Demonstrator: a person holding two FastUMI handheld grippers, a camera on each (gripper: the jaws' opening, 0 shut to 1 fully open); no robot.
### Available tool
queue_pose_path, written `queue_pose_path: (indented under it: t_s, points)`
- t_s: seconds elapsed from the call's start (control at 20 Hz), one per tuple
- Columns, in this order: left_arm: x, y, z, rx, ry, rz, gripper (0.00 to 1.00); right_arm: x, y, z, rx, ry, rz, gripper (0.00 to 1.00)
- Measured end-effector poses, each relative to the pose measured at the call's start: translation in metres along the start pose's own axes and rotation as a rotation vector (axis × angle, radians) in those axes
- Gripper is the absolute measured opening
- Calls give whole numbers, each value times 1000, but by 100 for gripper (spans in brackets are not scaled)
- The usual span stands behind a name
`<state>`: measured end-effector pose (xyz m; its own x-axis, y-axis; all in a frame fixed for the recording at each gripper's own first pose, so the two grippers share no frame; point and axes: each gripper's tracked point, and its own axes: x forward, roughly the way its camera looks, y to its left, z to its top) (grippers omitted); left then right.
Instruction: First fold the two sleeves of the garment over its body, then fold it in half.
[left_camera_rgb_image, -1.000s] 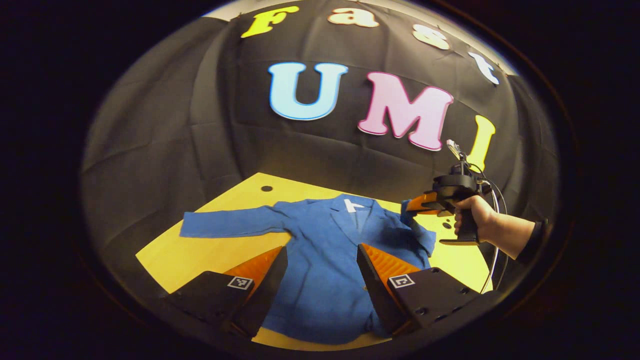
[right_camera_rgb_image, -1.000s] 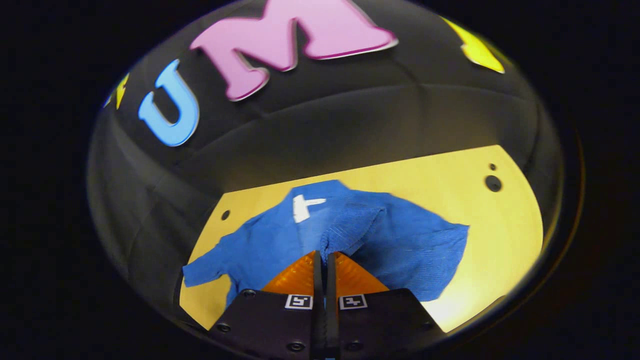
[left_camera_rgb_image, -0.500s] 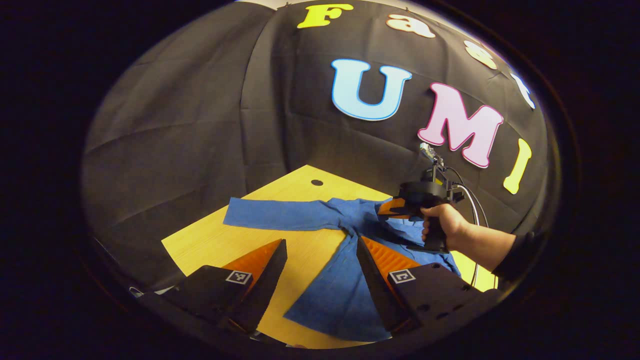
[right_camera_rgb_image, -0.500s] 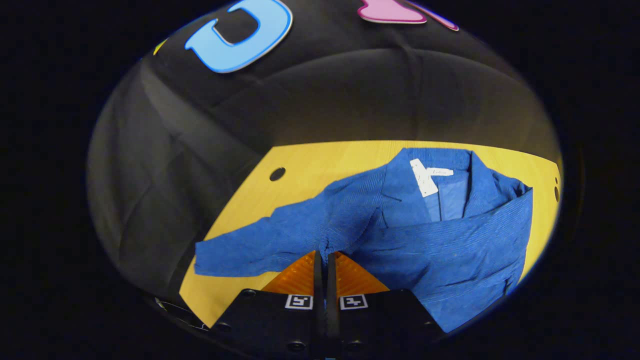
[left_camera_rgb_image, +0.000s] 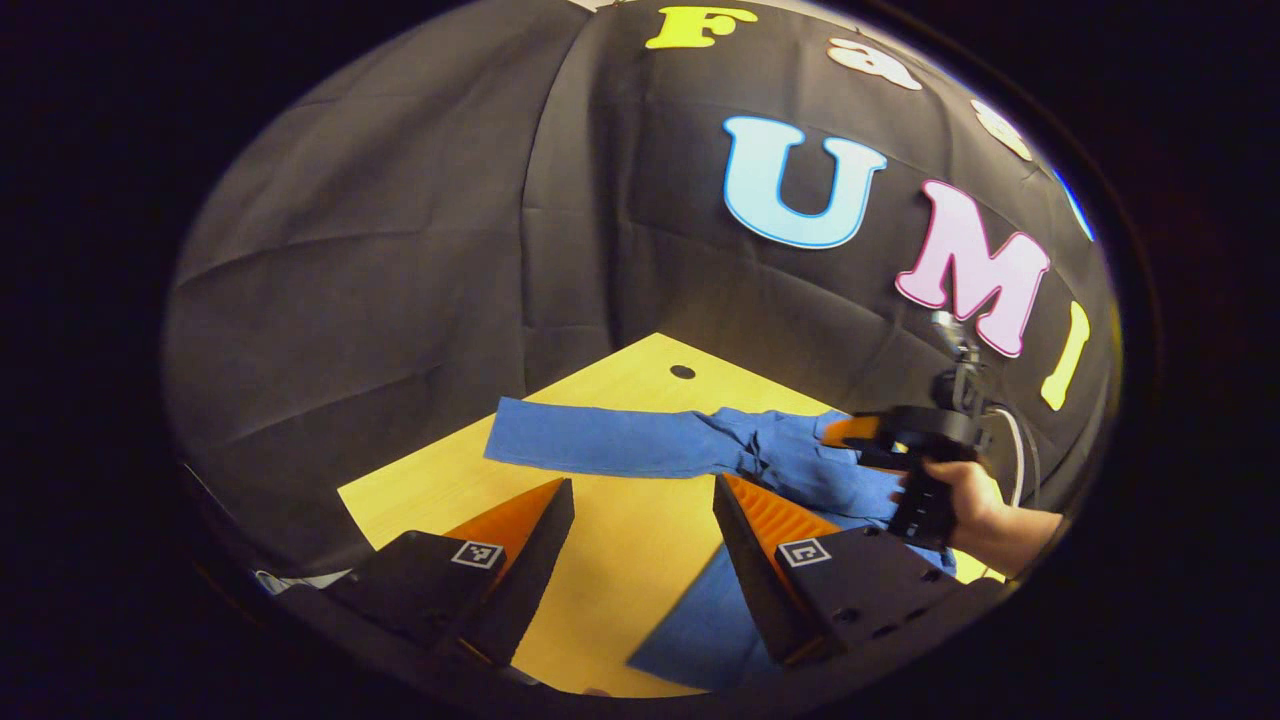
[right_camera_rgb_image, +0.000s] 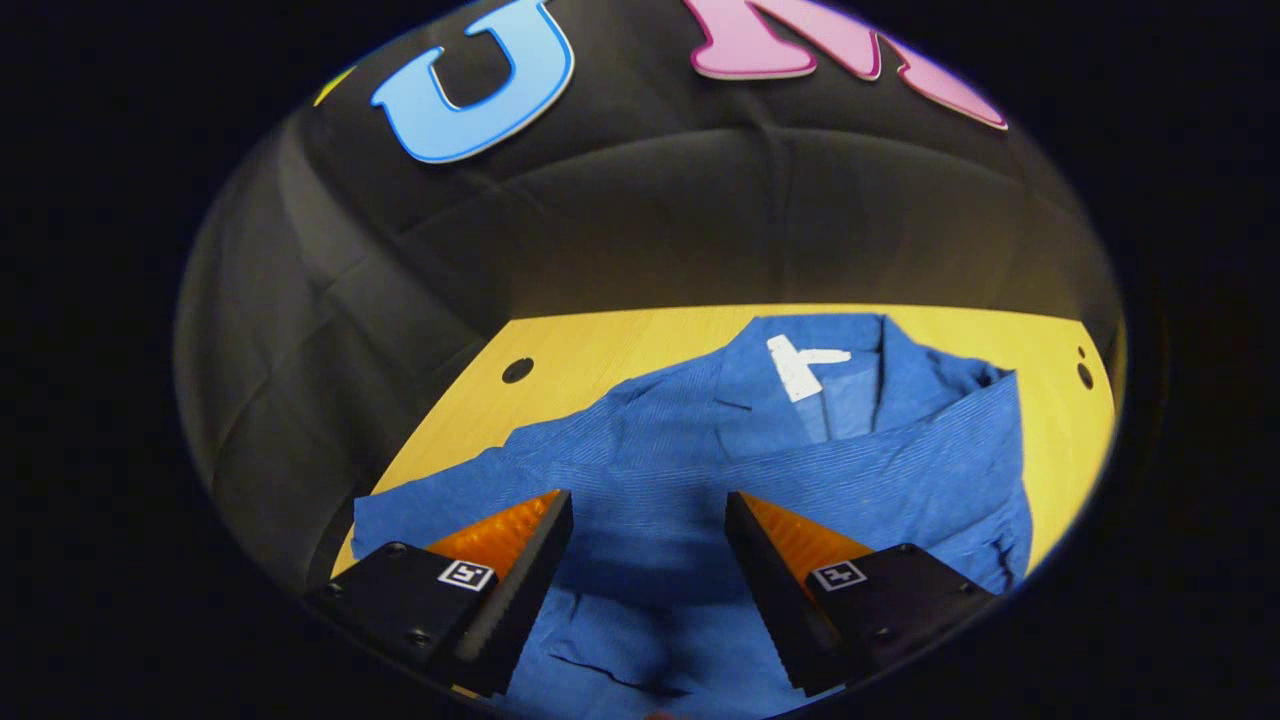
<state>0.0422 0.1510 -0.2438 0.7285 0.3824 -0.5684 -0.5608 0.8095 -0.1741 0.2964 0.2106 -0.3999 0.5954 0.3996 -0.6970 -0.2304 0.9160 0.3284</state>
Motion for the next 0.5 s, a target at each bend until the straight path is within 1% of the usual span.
queue_pose_path:
  t_s: [0.1, 0.25, 0.3, 0.4, 0.5]
  points:
    - [30, 21, 5, 9, 16, 24, 83, -40, -14, 1, -27, -43, -4, 98]
    - [86, 63, 14, 55, 46, 99, 83, -107, -43, -13, -57, -81, -30, 98]
    - [102, 78, 16, 71, 58, 125, 83, -130, -53, -19, -66, -86, -49, 98]
    - [131, 102, 15, 70, 99, 160, 83, -179, -78, -27, -68, -111, -98, 98]
    - [159, 122, 13, 65, 131, 180, 82, -222, -99, -36, -41, -125, -145, 98]
